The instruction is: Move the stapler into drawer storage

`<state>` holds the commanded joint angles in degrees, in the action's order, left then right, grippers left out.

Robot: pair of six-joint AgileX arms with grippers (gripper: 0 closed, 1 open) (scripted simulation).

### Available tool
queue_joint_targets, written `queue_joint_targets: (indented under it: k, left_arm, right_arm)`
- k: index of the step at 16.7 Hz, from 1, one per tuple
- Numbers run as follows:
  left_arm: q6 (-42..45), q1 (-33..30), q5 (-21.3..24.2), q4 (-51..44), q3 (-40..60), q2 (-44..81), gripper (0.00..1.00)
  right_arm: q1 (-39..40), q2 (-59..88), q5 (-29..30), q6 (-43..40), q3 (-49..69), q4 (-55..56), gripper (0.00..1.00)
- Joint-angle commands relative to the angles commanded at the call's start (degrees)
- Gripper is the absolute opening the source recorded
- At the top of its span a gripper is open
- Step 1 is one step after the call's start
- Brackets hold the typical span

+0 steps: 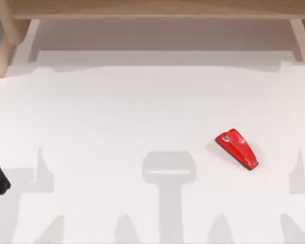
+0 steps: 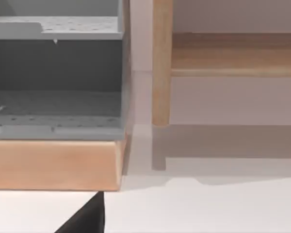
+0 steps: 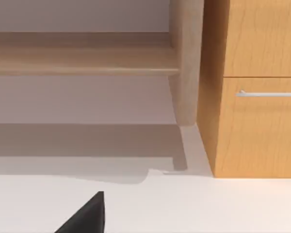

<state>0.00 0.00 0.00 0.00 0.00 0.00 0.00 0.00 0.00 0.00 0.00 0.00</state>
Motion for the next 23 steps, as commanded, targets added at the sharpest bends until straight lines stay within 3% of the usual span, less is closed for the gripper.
queue_joint_targets:
  k: [4, 8, 23]
  left_arm:
    - [0.0, 0.0, 0.0, 0.0, 0.0, 0.0, 1.00]
    - [0.0, 0.0, 0.0, 0.0, 0.0, 0.0, 1.00]
    - [0.0, 0.0, 0.0, 0.0, 0.0, 0.0, 1.00]
  right_arm:
    - [-0.2, 1.7, -0.6, -1.4, 0.9, 1.0, 1.00]
    - [-2.1, 12.4, -3.3, -9.6, 6.5, 7.2, 1.00]
    - [-20.2, 98.7, -18.1, -67.4, 47.9, 52.6, 1.00]
